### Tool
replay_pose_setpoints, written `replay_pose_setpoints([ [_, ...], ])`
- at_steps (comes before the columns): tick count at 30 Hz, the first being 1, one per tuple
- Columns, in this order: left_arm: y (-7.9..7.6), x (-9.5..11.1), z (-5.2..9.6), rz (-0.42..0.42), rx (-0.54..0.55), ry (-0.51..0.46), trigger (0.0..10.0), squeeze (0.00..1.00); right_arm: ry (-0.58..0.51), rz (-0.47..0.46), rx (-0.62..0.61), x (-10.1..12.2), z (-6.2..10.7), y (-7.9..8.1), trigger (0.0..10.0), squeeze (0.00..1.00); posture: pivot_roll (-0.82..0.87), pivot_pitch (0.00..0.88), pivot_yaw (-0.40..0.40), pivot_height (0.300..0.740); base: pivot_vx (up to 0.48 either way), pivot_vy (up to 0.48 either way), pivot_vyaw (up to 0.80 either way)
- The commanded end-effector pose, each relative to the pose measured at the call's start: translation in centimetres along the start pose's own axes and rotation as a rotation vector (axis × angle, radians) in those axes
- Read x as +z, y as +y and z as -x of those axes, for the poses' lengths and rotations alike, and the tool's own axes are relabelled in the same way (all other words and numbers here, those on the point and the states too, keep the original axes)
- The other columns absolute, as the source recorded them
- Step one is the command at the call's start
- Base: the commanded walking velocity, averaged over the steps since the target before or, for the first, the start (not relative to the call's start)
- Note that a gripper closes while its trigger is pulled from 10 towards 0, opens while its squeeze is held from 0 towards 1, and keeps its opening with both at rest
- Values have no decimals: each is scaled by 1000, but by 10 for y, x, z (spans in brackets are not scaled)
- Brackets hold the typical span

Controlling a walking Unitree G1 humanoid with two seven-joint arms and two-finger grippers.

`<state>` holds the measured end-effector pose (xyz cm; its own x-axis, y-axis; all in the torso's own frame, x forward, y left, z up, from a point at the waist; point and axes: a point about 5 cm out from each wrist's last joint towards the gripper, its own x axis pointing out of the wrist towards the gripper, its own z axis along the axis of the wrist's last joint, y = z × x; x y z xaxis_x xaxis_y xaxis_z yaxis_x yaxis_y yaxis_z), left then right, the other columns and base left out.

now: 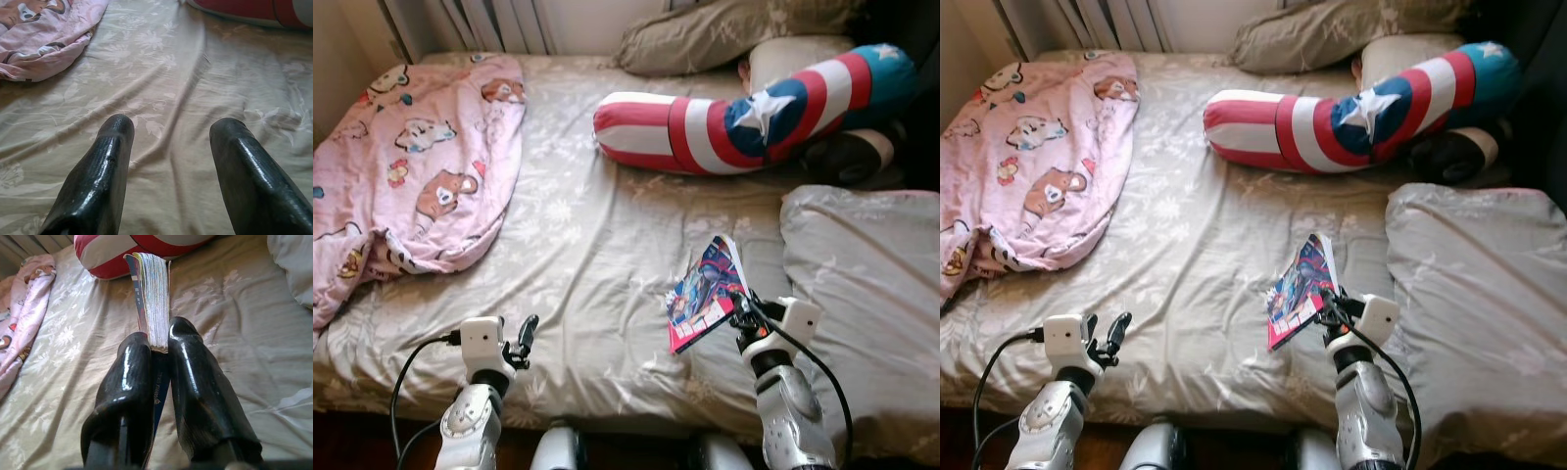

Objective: Clean up the room

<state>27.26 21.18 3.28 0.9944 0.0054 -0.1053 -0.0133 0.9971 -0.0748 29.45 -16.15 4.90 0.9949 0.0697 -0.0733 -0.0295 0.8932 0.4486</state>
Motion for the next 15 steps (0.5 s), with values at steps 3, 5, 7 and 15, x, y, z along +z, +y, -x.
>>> replay_pose_setpoints([
  [3,5,1,3,-11,3,7,10000,0,-65,-71,33,14,-13,5,10000,0,48,189,58,653,0,0,0],
  [5,5,1,3,-14,1,8,10000,0,-67,-90,34,15,-16,5,10000,0,49,190,60,653,0,0,0],
  [7,7,1,4,-27,-6,12,10000,0,-81,-222,14,23,-27,-1,10000,0,60,198,72,653,0,0,0],
  [15,14,4,11,-66,-25,16,10000,0,-52,-419,-51,24,-41,-13,10000,0,105,232,116,653,0,0,0],
])
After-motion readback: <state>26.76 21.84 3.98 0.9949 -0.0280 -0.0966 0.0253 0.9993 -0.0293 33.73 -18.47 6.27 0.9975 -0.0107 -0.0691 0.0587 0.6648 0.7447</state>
